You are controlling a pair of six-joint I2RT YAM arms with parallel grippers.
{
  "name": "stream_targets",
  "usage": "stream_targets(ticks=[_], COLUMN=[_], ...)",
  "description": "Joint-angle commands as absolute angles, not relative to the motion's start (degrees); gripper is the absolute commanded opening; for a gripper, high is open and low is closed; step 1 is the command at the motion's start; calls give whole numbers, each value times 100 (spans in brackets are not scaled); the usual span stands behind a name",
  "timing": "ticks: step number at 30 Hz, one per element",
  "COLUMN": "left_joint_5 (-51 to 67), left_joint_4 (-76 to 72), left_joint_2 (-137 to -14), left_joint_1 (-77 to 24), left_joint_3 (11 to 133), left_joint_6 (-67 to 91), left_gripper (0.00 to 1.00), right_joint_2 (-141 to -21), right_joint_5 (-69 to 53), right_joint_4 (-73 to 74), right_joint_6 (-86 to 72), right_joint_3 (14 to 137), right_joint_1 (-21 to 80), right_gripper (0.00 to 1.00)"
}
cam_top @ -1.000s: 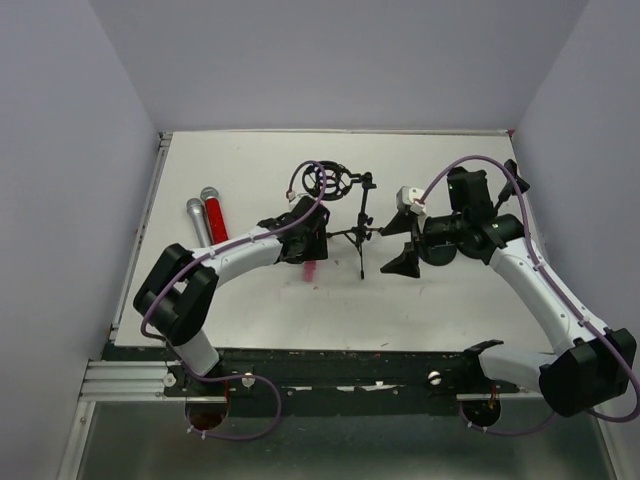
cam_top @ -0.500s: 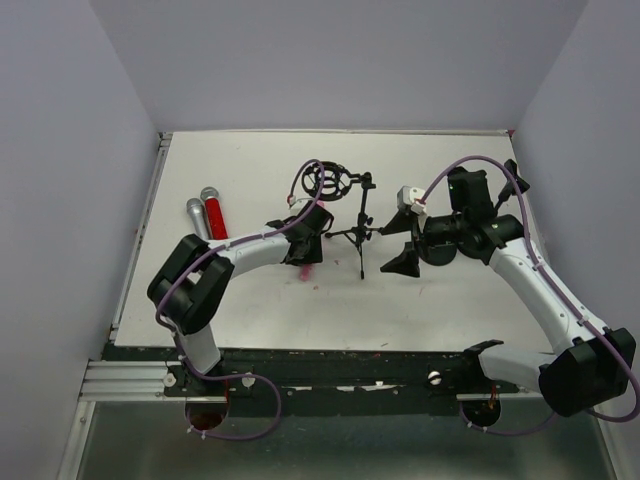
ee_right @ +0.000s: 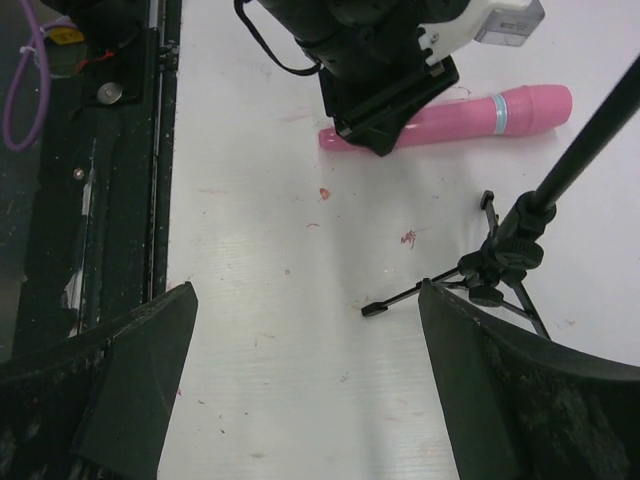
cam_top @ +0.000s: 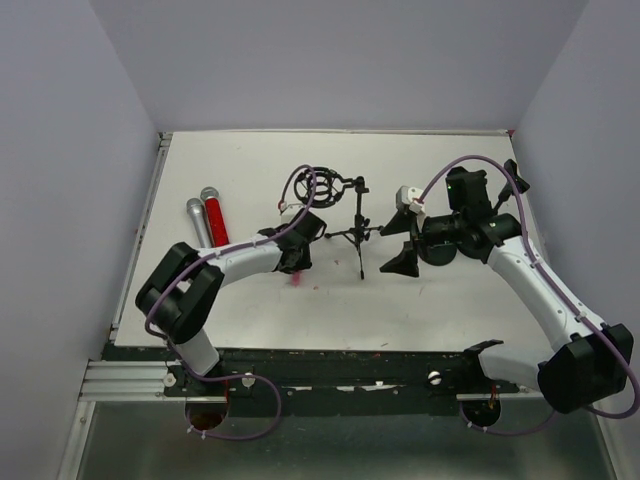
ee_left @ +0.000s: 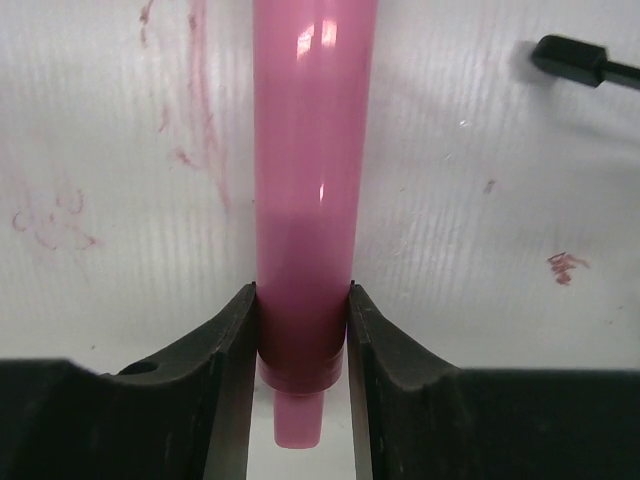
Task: Attach the microphones to the stand
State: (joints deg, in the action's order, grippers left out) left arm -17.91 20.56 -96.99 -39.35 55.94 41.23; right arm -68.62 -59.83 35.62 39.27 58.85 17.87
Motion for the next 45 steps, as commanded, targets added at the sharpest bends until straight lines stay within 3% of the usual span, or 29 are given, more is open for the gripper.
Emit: stream_targets(ticks=[1,30,38,45], left_joint_5=[-1925,-1037,-1064,419], left_joint_4=[2242,2320,2348,1161], left_joint_2=[-9036,-6216,-4563,-3753], left_joint_1=[-3780,-2962,-2575,-2584], left_joint_3=[5046,4914,5185,5422], left_joint_6=[4192,2963,1559,308], left_gripper=[5,0,0,0], right_joint_2=[-6926,-6864,-7040,-7453], right_joint_5=[-6135,-6126,-6205,-6424], right_joint_4=[3480,3647,4691,5432], right_joint_6=[3937,3929,3964,3482], right_joint_3=[5810,5941,7170,8884], right_joint_1=[1749,1652,1652,1661], right_gripper=[100,100,100,100])
